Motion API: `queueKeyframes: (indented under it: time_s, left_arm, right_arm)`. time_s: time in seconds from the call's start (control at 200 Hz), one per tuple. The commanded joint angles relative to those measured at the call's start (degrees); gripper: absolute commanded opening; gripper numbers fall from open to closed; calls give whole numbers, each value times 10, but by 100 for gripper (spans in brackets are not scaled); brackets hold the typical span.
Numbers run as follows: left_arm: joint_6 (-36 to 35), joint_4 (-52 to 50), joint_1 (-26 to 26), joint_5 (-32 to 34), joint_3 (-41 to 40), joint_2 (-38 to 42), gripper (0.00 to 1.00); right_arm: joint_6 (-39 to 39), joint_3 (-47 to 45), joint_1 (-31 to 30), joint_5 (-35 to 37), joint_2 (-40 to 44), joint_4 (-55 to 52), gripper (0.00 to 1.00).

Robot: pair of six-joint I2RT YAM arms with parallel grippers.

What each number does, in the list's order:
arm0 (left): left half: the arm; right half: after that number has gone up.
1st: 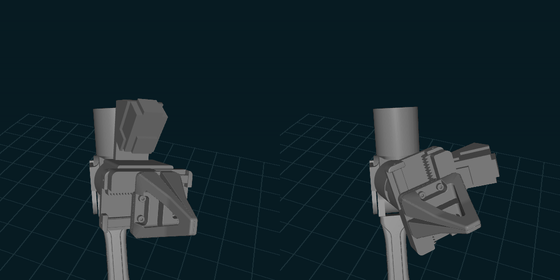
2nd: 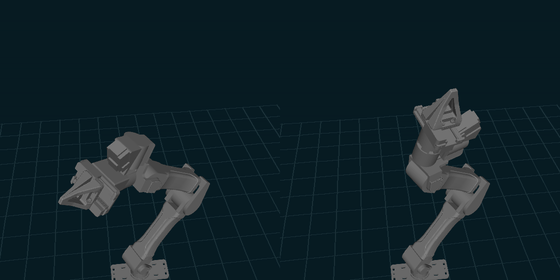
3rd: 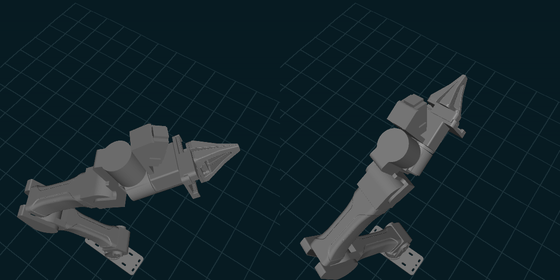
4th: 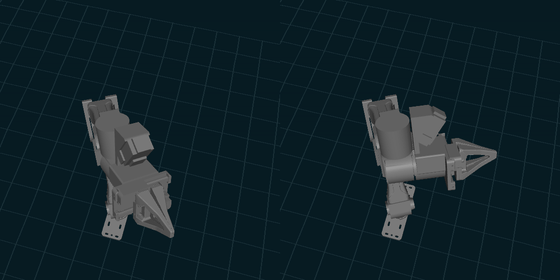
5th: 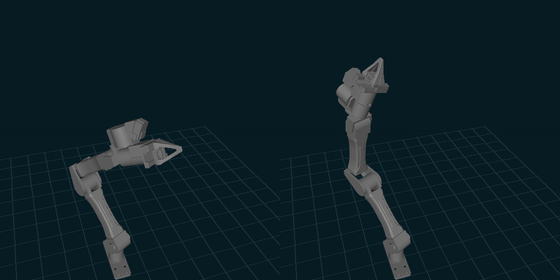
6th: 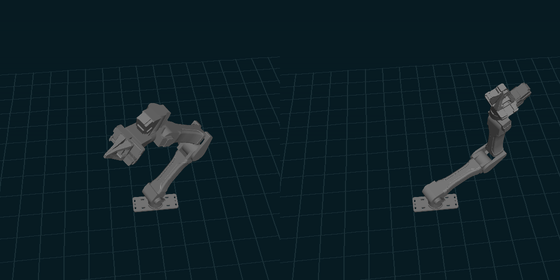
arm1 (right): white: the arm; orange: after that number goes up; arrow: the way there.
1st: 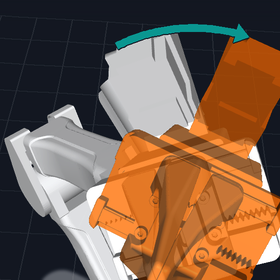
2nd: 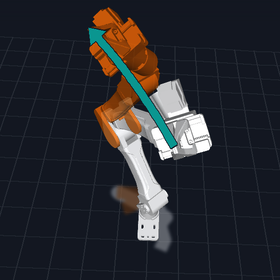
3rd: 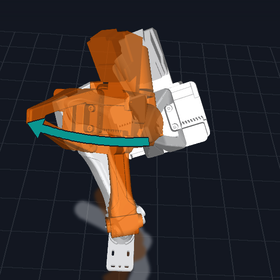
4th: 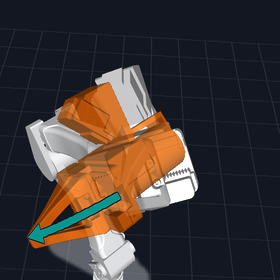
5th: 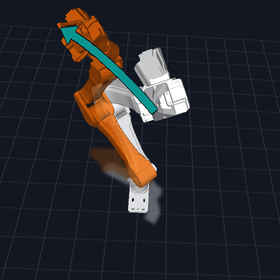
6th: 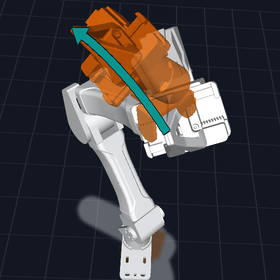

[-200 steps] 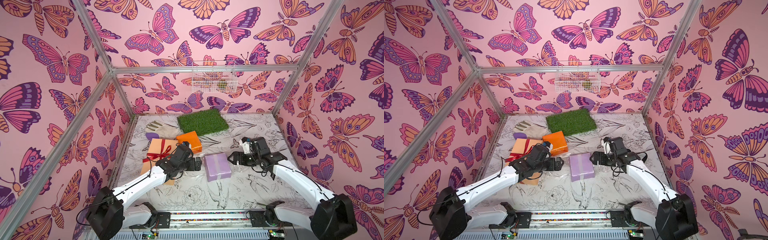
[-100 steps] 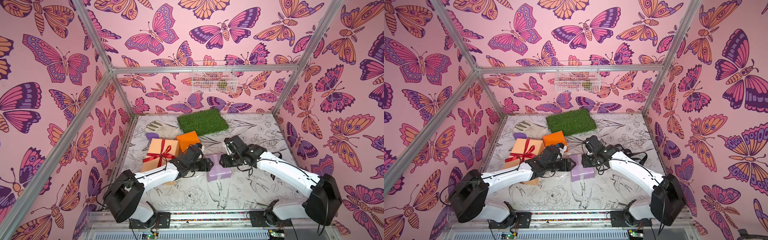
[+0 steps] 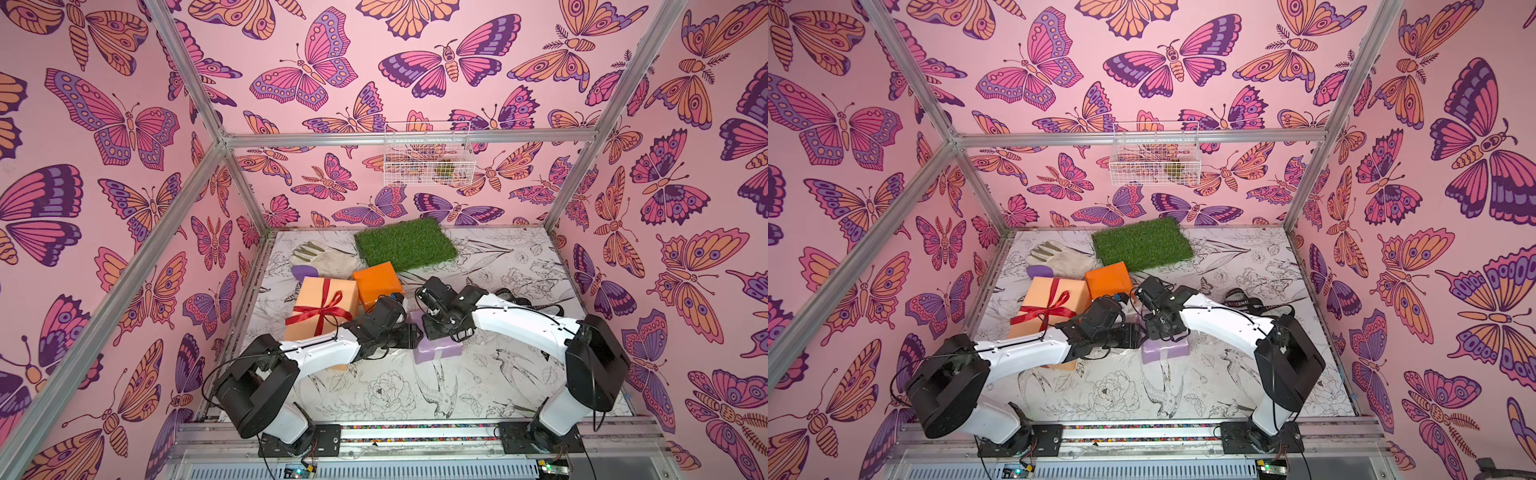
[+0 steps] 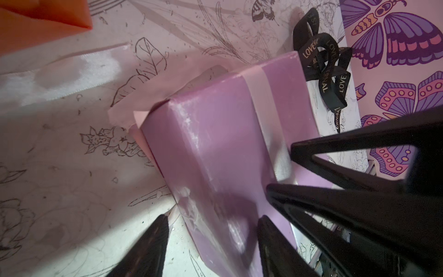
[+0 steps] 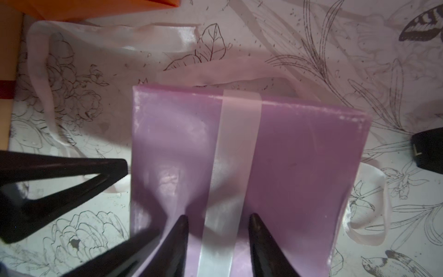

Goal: Untie the ribbon bows on the gift boxes
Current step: Pull the ribbon from the gift box.

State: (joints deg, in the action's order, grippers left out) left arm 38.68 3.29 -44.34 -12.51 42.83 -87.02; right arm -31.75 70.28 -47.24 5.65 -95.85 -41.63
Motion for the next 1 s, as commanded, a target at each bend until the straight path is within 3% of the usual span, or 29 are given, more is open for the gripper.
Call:
queueKeyframes:
  time_s: [0.0,0.125,0.22,0.365,0.421,0.481,0.541,0.626,0.671,0.996]
  left_arm:
    - [-9,-3,0,1,-9,-20,61]
    - [-9,-2,1,0,-8,-22,61]
    - [-9,-3,4,-3,-8,-21,61]
    - [-4,-3,7,-6,-7,-10,64]
    - [0,-3,8,-6,-7,-1,68]
    - [5,-2,12,-5,-9,12,66]
    - [12,-1,20,-5,-13,26,56]
    - [21,12,37,-23,-20,47,24]
    - [30,18,45,-32,-22,56,0]
    - [138,189,54,-131,-37,44,0]
  right_arm:
    - [-15,8,-3,15,-23,-29,43]
    - [-29,-6,-3,23,-24,-26,29]
    - [-35,-19,0,11,-23,-12,0]
    - [-35,-43,17,-41,-5,39,0]
    - [-35,-58,25,-79,12,76,0]
    - [-42,-82,40,-137,36,126,0]
    - [-57,-117,59,-202,54,192,0]
    - [-69,-151,78,-258,93,258,0]
    - [-72,-161,83,-278,99,276,0]
    - [-133,-234,108,-324,123,383,0]
